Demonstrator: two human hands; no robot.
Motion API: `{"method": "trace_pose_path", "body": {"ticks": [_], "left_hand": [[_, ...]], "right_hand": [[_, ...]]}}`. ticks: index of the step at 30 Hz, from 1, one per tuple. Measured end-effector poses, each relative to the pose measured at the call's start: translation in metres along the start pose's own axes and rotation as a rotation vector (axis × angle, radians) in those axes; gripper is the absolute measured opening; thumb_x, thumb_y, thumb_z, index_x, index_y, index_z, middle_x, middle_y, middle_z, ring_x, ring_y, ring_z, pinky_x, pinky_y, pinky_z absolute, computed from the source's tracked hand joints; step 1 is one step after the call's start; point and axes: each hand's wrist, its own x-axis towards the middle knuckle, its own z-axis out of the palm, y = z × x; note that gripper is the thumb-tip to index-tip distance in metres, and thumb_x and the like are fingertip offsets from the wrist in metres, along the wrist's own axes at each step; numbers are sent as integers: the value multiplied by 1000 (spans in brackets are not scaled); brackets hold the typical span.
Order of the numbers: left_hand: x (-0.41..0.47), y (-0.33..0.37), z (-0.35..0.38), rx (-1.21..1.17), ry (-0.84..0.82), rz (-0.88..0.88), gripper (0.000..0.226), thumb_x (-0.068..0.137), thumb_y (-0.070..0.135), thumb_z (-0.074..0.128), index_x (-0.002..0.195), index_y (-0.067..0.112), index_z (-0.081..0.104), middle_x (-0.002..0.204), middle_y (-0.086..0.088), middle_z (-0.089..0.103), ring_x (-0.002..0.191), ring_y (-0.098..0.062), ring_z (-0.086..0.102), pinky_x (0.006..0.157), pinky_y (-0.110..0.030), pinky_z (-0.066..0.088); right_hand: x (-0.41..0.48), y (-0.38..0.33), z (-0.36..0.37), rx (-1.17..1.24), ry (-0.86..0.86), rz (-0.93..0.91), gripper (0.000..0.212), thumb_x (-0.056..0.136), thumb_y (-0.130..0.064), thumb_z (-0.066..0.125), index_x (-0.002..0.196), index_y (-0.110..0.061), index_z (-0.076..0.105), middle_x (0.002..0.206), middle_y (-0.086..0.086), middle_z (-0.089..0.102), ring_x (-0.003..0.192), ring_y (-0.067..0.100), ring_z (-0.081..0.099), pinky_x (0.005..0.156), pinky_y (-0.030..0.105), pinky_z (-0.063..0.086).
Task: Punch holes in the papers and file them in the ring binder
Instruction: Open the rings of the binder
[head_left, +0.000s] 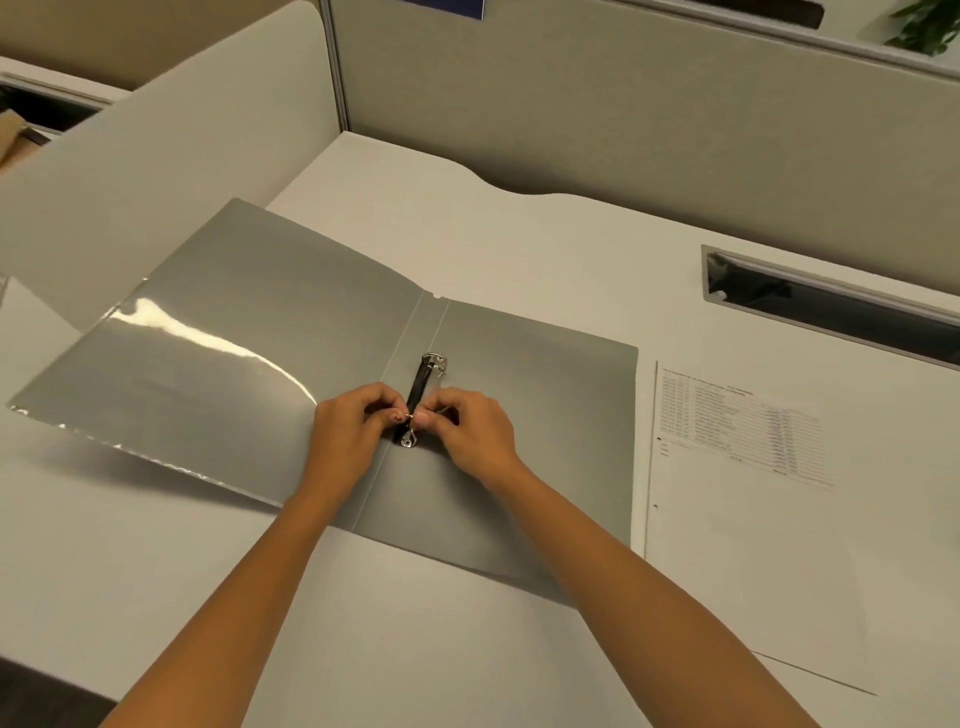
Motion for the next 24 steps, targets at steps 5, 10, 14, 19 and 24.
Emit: {"method": "trace_pose_path", "body": {"ticks": [5, 10, 14, 19, 24], "left_hand": [[1, -1, -1, -18, 16, 0, 18, 82, -3, 65, 76, 14, 68, 73, 7, 69, 70, 4, 62, 66, -6, 47], [1, -3, 0, -17, 18, 10, 18, 83, -2, 64, 77, 15, 69, 73, 8, 68, 72, 4, 63, 67, -6, 48], [3, -6, 0, -33, 18, 8, 18, 82, 0, 65, 75, 16, 69, 73, 4, 70, 71, -3, 64, 67, -11, 50], [3, -6, 1, -40, 15, 8, 18, 83, 1, 65, 75, 16, 69, 73, 4, 70, 71, -3, 64, 66, -7, 47], [2, -7, 1, -54, 23, 5, 19, 84, 1, 64, 74, 17, 69, 73, 4, 70, 71, -5, 65, 67, -8, 48]], "right_hand": [[1, 3, -2, 20, -5, -14, 9, 85, -35, 66, 89, -31, 73, 91, -11, 73, 88, 11, 62, 77, 31, 48], [2, 9, -3, 83, -28, -60, 8, 84, -33, 68, 87, -29, 74, 90, -11, 72, 87, 12, 64, 82, 37, 51], [2, 10, -6, 102, -57, -102, 10, 85, -30, 68, 89, -23, 75, 87, -13, 69, 87, 13, 63, 82, 36, 50], [4, 11, -9, 124, -93, -102, 10, 84, -31, 69, 87, -24, 75, 85, -16, 67, 86, 12, 63, 82, 37, 50], [5, 11, -10, 155, -104, -118, 9, 85, -28, 69, 87, -21, 75, 84, -13, 68, 85, 14, 63, 81, 37, 49]]}}
